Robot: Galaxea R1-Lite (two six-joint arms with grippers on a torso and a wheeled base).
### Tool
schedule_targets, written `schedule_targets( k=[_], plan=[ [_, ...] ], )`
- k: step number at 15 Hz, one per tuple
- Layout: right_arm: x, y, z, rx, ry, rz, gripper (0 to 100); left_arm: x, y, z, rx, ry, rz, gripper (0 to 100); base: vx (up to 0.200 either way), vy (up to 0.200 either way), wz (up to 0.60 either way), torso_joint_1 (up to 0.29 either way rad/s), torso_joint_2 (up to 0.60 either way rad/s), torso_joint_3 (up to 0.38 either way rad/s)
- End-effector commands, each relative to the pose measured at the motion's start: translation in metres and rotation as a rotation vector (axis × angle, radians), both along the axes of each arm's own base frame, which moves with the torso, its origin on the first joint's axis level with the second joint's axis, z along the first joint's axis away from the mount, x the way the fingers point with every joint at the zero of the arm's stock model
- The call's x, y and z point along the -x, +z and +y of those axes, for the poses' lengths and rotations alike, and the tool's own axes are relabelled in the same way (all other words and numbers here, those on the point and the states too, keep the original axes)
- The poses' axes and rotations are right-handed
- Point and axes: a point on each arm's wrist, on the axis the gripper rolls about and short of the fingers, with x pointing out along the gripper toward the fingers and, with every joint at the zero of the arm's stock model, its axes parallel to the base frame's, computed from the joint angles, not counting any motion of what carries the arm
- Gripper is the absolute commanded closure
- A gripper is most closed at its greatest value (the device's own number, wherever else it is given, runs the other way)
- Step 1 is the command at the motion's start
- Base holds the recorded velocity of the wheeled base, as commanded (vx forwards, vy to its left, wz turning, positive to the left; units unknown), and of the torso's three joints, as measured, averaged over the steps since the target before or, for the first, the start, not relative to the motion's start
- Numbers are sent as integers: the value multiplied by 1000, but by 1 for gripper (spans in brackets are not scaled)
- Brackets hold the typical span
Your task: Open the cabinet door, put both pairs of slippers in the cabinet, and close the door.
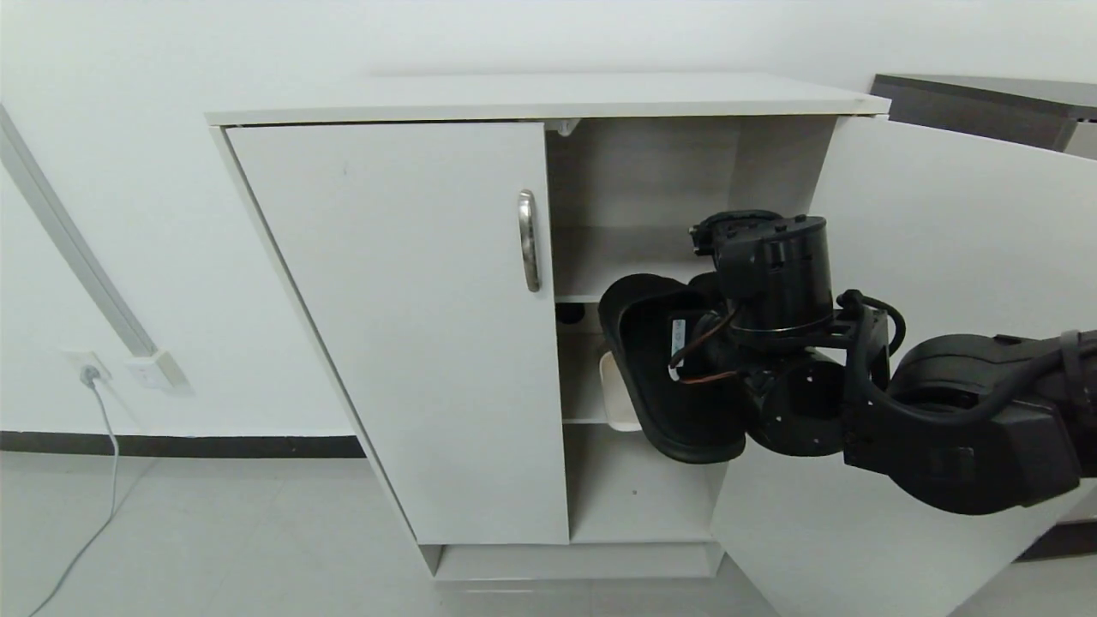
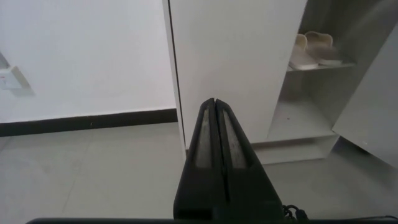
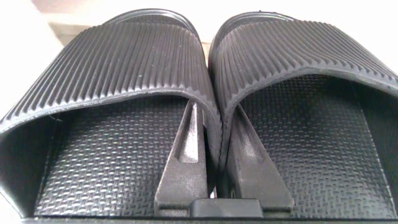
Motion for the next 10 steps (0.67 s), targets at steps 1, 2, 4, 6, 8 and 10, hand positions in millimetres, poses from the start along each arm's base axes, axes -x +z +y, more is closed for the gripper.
schedule_targets(
  k=[1,2,4,6,8,10],
  plan=[
    [-1,0,0,-1,0,-2,100,0,0,0,0,0,0,100,200,0,0,7,2,7],
    [-1,0,0,-1,0,-1,100,0,0,0,0,0,0,100,200,0,0,2,2,2],
    [-1,0,0,-1,1,0,100,0,0,0,0,0,0,100,200,0,0,0,7,2],
    [-7,-4,2,5,-8,5,100,0,0,0,0,0,0,100,200,0,0,-2,0,2],
    [-17,-5,3,3,-20,3,100,0,0,0,0,0,0,100,0,0,0,0,0,0],
    [-26,-6,8,1,-29,-2,100,0,0,0,0,0,0,100,0,0,0,0,0,0]
  ],
)
